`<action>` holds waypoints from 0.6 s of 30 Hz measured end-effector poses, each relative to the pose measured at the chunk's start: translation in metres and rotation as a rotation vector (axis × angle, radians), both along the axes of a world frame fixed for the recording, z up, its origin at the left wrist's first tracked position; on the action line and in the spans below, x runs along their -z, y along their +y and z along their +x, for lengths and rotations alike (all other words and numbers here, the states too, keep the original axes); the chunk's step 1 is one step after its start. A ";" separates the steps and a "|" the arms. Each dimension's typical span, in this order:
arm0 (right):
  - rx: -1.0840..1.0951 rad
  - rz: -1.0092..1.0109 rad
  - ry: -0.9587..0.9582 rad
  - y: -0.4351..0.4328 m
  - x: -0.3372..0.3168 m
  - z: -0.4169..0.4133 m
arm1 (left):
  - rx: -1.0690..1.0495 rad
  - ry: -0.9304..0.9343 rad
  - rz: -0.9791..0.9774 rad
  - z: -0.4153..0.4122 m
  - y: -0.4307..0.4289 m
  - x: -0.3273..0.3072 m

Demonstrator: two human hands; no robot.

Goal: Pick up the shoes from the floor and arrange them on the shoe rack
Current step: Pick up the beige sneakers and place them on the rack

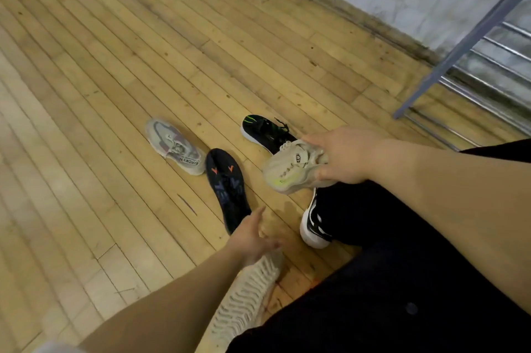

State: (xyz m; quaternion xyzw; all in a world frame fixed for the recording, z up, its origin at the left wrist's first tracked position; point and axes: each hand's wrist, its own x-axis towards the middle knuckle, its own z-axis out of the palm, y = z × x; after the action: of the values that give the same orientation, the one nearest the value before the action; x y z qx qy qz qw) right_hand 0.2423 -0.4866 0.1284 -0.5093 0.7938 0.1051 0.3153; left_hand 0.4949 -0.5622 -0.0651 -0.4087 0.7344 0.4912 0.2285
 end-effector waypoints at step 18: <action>0.161 -0.113 -0.026 -0.011 0.009 -0.027 | 0.241 -0.033 -0.250 -0.038 -0.027 -0.051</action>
State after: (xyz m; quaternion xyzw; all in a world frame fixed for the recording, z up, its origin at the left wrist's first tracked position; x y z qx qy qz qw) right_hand 0.2156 -0.4977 0.1194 -0.4623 0.8327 0.0277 0.3036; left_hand 0.4572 -0.5891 -0.0144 -0.3510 0.8297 0.3583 0.2452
